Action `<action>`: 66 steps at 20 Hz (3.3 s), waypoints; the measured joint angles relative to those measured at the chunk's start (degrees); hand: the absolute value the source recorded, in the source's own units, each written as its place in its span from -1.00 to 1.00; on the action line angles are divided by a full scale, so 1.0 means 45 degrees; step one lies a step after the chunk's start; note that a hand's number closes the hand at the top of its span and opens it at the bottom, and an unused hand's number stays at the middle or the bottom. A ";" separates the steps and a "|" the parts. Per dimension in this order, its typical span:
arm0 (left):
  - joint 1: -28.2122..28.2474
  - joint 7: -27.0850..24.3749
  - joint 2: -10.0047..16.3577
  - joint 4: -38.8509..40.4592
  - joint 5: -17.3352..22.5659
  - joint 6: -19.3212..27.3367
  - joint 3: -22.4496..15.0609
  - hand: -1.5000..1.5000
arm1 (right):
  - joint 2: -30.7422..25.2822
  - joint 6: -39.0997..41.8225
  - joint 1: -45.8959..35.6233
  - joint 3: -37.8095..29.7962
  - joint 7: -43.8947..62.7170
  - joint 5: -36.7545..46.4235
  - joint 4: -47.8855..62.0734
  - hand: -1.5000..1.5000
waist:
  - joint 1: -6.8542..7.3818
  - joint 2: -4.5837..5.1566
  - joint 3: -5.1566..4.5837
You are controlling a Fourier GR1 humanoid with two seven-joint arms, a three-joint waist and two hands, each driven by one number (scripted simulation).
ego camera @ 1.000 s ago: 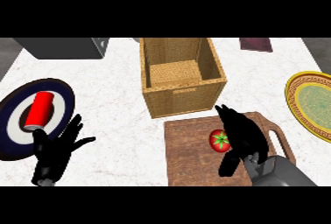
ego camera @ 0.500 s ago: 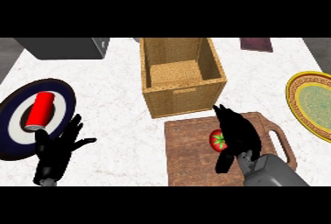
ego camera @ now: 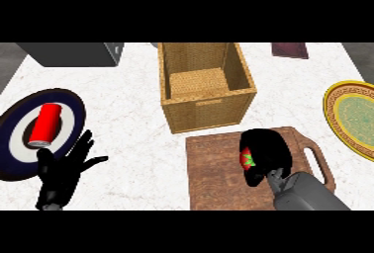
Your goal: Pick the tomato from the cutting board and place it in the basket
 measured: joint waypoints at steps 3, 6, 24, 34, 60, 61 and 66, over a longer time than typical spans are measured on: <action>0.0019 0.0202 -0.0052 -0.0150 -0.0071 0.0060 -0.0025 0.00 | 0.0771 0.0012 -0.0179 0.0654 0.0251 0.0675 0.0159 1.00 | 0.0057 0.0003 -0.0031; -0.0162 0.0294 -0.0094 -0.0171 -0.0050 -0.0094 -0.0173 0.00 | 0.2755 -0.0012 -0.0794 0.2139 0.1339 0.1322 0.0430 1.00 | 0.0355 0.0044 -0.0054; -0.0560 0.0602 -0.0187 -0.0024 -0.0191 -0.0105 -0.0417 0.00 | 0.4766 -0.5830 -0.4010 0.4121 0.2930 0.1639 -0.1359 1.00 | 0.0814 -0.0007 -0.0042; -0.0381 0.0618 -0.0038 0.0113 -0.0172 -0.0076 -0.0193 0.00 | 0.4737 -0.7186 -0.7086 0.1844 0.4128 0.2668 -0.2153 1.00 | 0.0450 -0.0142 -0.0097; -0.0042 0.0362 -0.0125 -0.0204 -0.0343 -0.0065 0.0115 0.00 | 0.4829 -0.6937 -1.1802 -0.3781 0.3199 0.1317 0.4138 1.00 | 0.0276 0.0088 -0.0054; -0.0002 0.0357 -0.0150 -0.0267 -0.0393 -0.0023 0.0092 0.00 | 0.4831 -0.7099 -1.1662 -0.3898 0.3056 0.1165 0.4311 1.00 | 0.0284 0.0093 -0.0051; -0.0041 0.0477 -0.0130 -0.0236 -0.0343 -0.0158 0.0155 0.00 | 0.4843 -0.8395 -1.0860 -0.4514 0.2258 0.0339 0.4734 1.00 | 0.0275 0.0115 -0.0034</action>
